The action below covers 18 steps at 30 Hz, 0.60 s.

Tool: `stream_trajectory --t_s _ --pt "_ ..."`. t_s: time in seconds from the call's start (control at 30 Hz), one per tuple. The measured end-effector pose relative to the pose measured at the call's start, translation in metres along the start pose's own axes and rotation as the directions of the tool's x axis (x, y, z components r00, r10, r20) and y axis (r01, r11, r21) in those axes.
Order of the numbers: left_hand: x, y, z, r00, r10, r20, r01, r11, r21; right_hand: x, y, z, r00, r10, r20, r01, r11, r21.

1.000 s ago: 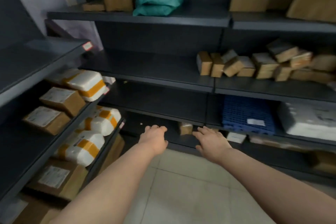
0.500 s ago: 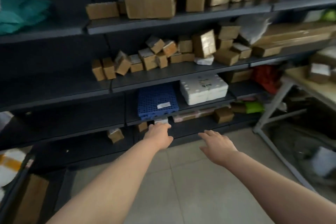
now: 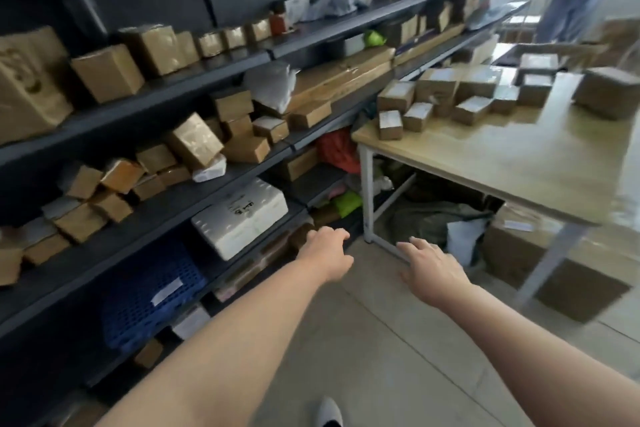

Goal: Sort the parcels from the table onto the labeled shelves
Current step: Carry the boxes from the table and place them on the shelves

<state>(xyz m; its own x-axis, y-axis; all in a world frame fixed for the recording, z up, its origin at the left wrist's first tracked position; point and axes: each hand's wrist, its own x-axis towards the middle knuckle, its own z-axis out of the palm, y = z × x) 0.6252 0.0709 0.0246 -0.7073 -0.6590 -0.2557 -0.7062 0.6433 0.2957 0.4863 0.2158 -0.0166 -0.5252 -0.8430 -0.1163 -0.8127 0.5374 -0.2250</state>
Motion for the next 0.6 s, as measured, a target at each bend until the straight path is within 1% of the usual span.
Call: stream_trajectory --t_s 0.1,0.27,0.4,0.53,0.6 --pt "0.049 0.032 0.002 0.994 0.103 0.037 -0.103 0.995 -0.005 0.022 0.033 -0.009 0.994 0.105 -0.02 -0.105 0.994 0.011" --pt "0.14 0.061 0.001 0.973 0.217 0.078 -0.217 0.976 -0.016 0.077 0.072 -0.021 0.961 0.273 -0.039 -0.272 0.962 0.024" --pt "0.21 0.063 -0.012 0.961 0.243 0.129 -0.243 0.97 -0.016 0.128 0.081 -0.033 0.935 0.354 -0.007 -0.354 0.935 0.015" --pt "0.278 0.063 -0.033 0.96 0.259 0.109 -0.26 0.965 -0.004 0.179 0.087 -0.043 0.917 0.397 -0.029 -0.395 0.917 0.054" --pt "0.303 0.061 -0.037 0.96 0.252 0.121 -0.252 0.968 -0.012 0.195 0.088 -0.043 0.91 0.415 0.002 -0.414 0.908 0.059"
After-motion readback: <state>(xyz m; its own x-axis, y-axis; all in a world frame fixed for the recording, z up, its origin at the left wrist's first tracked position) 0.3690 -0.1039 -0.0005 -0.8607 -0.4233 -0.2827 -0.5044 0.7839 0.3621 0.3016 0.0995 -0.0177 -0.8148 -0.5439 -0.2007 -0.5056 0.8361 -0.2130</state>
